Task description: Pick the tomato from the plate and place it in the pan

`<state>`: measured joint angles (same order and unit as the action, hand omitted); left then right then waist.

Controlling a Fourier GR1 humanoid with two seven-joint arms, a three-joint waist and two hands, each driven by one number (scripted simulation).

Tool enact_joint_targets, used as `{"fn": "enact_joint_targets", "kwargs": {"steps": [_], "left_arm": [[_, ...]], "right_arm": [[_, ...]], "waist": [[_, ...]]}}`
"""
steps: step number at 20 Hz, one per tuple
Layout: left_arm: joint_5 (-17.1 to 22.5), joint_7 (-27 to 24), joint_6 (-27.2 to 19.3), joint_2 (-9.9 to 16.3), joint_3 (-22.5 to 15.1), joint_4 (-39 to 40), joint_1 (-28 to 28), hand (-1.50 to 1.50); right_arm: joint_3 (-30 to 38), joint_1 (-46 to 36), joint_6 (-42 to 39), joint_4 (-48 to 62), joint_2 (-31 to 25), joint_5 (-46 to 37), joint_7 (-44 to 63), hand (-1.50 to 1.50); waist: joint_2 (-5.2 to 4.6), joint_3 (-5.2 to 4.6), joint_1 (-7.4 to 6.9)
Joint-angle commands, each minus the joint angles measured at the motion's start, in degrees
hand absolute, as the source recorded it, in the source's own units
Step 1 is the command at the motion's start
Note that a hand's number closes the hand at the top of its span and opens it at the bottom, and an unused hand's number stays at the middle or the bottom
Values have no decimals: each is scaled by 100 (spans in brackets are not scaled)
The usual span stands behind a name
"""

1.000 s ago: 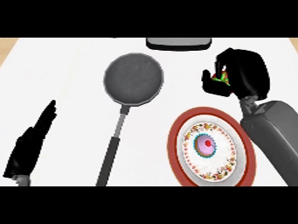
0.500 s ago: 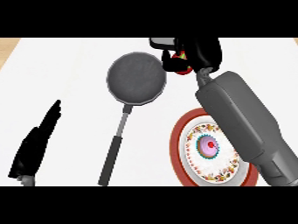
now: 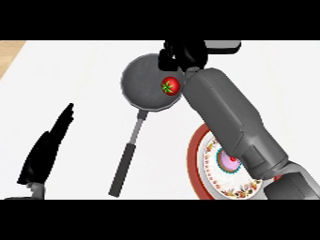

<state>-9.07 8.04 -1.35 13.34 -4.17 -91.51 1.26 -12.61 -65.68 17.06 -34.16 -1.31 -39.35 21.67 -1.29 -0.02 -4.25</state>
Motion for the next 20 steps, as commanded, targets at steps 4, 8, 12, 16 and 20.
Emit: {"fn": "enact_joint_targets", "kwargs": {"steps": [4,8,12,16,20], "left_arm": [[-9,71,111,-29,-72,32,-325,0],[-58,54,128,-30,-112,129,-293,0],[-142,-56,157,-67,-250,90,-422,0],[-72,-6,215,-94,-264,17,-404,0],[-90,-28,133,-131,-199,127,-439,0]], "right_arm": [[-312,-301,40,1401,127,146,-323,150],[281,-397,-635,1544,129,1023,-428,150],[760,-171,-507,1700,130,1807,-308,-150],[1065,-60,33,1542,131,2311,-1062,-150],[1314,-55,754,1380,131,2613,-1772,-150]], "waist": [[-110,-4,-311],[-135,5,-384],[-187,9,-596],[-167,19,-628],[-162,17,-503]]}}
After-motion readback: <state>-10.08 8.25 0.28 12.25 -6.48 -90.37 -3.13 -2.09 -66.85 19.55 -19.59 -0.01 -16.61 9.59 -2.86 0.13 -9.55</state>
